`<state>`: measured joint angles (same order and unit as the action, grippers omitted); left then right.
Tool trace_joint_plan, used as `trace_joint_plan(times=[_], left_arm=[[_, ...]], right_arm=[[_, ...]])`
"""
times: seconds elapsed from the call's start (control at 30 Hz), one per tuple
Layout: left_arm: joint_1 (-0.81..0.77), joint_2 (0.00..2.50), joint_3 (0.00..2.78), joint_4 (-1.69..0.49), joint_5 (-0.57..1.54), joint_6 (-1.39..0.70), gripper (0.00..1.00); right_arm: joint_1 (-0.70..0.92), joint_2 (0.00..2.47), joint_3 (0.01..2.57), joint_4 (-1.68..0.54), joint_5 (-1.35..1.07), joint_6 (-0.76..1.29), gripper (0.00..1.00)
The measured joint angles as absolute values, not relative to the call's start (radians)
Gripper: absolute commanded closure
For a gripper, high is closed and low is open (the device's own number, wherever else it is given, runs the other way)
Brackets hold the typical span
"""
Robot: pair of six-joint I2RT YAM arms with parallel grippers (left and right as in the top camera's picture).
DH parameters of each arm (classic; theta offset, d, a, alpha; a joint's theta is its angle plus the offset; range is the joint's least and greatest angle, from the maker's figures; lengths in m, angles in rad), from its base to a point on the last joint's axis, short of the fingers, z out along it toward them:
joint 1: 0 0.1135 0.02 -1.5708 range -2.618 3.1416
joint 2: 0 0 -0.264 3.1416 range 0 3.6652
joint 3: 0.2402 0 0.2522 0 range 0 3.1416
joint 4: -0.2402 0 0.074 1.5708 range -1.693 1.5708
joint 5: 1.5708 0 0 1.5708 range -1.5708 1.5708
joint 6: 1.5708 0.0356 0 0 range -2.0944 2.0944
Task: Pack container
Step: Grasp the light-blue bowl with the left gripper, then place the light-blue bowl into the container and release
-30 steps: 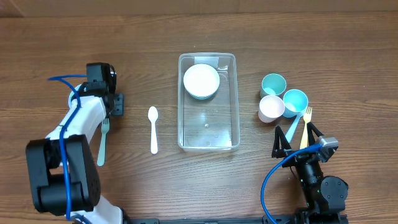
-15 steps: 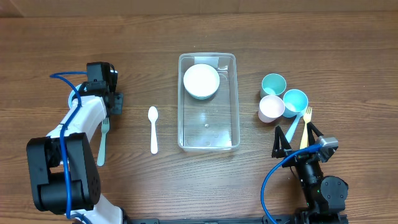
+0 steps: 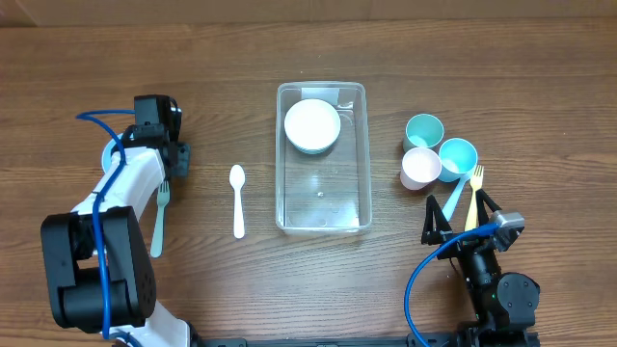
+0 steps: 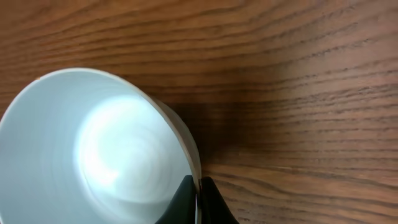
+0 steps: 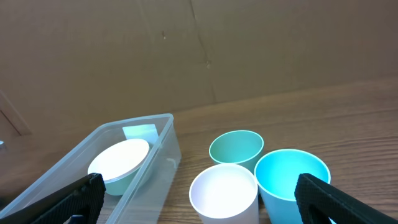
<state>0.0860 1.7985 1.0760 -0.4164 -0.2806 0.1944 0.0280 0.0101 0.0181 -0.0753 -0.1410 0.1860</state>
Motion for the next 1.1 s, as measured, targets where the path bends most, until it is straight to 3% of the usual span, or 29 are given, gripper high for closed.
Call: trace_joint_plan(times=[0.1,0.3,0.57,0.83,1.1], left_arm=[[0.038,1.732,1.105,-0.421,-0.288,0.194,0.96],[-0.274,1.484,1.279,-0.403,-0.293,0.195,0.96],[-0.577,1.498,1.297,-0.388,-0.236,0.195,0.96],[-0.608,1.752,1.297,-0.366,-0.159,0.195,0.96],[-0.609,1.793,1.297,-0.303,-0.115,0.195,0.96]], right_arm=[[0.028,0.010,0.018,-0.075,-0.141,0.186,0.00],[0.028,0.010,0.018,-0.075,-0.141,0.186,0.00],[0.028,0.010,0.018,-0.075,-0.141,0.186,0.00],[0.028,0.010,0.018,-0.076,-0.141,0.186,0.00],[0.028,0.010,0.018,-0.075,-0.141,0.186,0.00]])
